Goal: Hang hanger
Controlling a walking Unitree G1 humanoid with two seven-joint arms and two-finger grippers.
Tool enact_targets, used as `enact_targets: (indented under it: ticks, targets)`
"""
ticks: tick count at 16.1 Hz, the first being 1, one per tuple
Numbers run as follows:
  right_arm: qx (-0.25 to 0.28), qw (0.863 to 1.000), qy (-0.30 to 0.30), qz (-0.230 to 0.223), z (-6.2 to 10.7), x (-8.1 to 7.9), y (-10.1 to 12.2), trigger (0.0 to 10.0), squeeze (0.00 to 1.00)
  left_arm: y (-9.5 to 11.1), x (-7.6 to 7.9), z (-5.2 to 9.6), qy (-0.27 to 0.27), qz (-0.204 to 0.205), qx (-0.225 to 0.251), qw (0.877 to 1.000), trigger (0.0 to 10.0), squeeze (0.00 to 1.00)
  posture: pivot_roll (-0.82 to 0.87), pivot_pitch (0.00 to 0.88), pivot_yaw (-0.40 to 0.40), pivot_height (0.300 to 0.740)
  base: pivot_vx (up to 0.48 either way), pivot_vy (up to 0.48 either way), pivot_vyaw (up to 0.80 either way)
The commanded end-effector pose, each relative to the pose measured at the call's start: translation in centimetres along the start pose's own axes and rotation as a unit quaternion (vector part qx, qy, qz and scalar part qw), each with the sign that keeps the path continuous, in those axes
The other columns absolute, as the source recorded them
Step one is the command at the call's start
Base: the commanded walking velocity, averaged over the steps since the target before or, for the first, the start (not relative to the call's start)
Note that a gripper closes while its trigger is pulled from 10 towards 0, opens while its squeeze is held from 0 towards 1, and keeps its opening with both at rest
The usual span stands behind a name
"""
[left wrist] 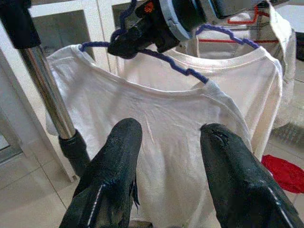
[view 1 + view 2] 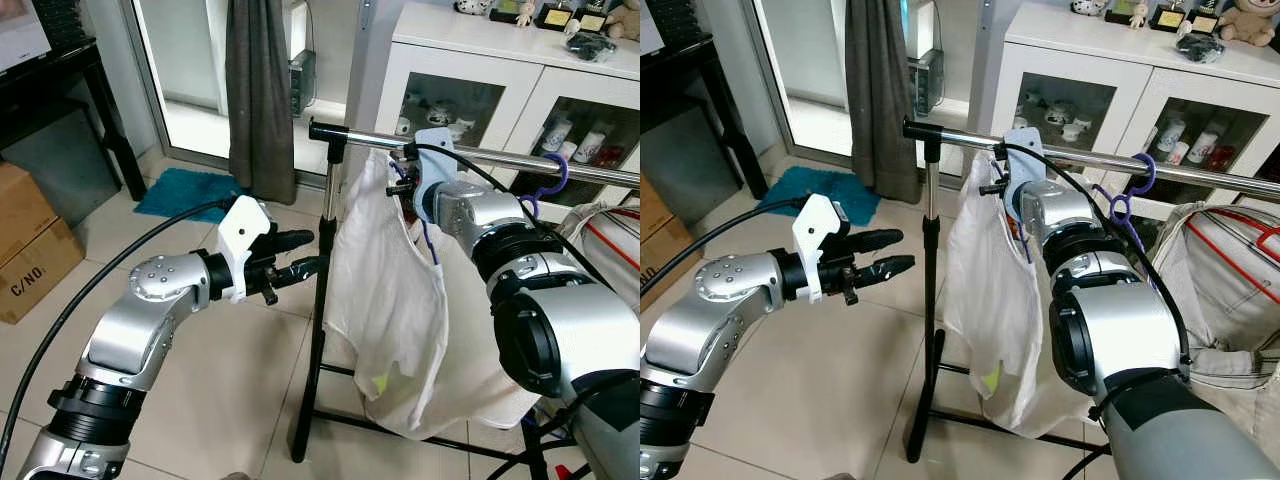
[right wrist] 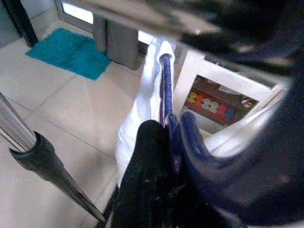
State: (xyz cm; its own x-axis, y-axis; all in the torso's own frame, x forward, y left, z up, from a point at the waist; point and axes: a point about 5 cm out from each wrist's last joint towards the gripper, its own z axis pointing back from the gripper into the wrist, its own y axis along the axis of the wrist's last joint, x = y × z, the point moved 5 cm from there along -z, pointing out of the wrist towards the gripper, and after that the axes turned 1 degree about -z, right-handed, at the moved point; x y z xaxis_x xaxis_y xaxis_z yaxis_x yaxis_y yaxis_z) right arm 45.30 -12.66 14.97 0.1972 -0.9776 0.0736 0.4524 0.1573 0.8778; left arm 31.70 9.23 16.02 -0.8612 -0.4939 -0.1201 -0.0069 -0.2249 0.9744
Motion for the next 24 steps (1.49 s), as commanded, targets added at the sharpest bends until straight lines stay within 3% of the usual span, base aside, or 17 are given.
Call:
enact_targets:
  ticks: [1, 2, 3, 5, 10, 13, 20, 22, 23, 24]
  targets:
    - [-0.051, 0.999, 0.003, 0.012, -0.2, -0.3, -2.4, 10.0, 0.0, 1.0, 0.4, -0.4, -0.017, -0.019, 0.002, 1.0, 10.0, 0.0, -0.07, 0.0, -0.062, 0.74, 0.0, 0.0, 0.0]
    - [-0.06, 0.998, 0.004, 0.014, -0.3, -0.3, -3.0, 10.0, 0.0, 1.2, 0.4, -0.5, -0.018, -0.02, 0.005, 1.0, 10.0, 0.0, -0.07, 0.0, -0.063, 0.74, 0.0, 0.0, 0.0]
    - [-0.069, 0.998, 0.0, 0.008, -0.3, -0.2, -3.9, 10.0, 1.0, 2.1, 0.2, -0.6, -0.011, -0.022, 0.029, 0.999, 10.0, 0.0, -0.07, 0.0, -0.062, 0.74, 0.0, 0.0, 0.0]
    - [-0.065, 0.998, -0.003, 0.0, -0.4, -0.1, -4.0, 10.0, 1.0, 2.8, -0.1, -0.7, -0.001, -0.024, 0.048, 0.999, 10.0, 0.0, -0.07, 0.0, -0.061, 0.74, 0.0, 0.0, 0.0]
    - [-0.008, 1.0, 0.018, -0.022, -0.1, 0.4, -1.3, 10.0, 1.0, 3.9, -1.3, -0.6, 0.034, -0.035, 0.071, 0.996, 10.0, 0.0, -0.08, 0.0, -0.053, 0.74, 0.0, 0.0, 0.0]
    - [-0.01, 1.0, 0.025, -0.01, 0.3, 1.2, -1.5, 10.0, 1.0, 3.7, -1.0, -0.6, 0.037, -0.032, 0.074, 0.996, 10.0, 0.0, -0.08, 0.0, -0.047, 0.74, 0.0, 0.0, 0.0]
    - [0.053, 0.997, 0.059, 0.0, 5.1, 1.2, -3.2, 10.0, 1.0, 2.0, -1.3, -0.8, 0.06, -0.006, 0.071, 0.996, 10.0, 0.0, -0.12, 0.0, -0.001, 0.74, 0.0, 0.0, 0.0]
    - [0.094, 0.993, 0.065, 0.005, 7.7, 1.1, -2.6, 10.0, 1.0, 1.5, -1.7, -0.4, 0.1, 0.001, 0.073, 0.992, 10.0, 0.0, -0.12, 0.0, -0.01, 0.74, 0.0, 0.0, 0.0]
    - [0.098, 0.993, 0.066, 0.009, 8.0, 1.1, -2.5, 10.0, 1.0, 1.4, -1.8, -0.4, 0.104, 0.005, 0.073, 0.992, 10.0, 0.0, -0.12, 0.0, -0.01, 0.74, 0.0, 0.0, 0.0]
    - [0.121, 0.99, 0.067, 0.012, 9.1, 1.1, -2.2, 10.0, 1.0, 0.9, -2.2, 0.1, 0.141, 0.016, 0.071, 0.987, 10.0, 0.0, -0.11, 0.0, -0.012, 0.74, 0.0, 0.0, 0.0]
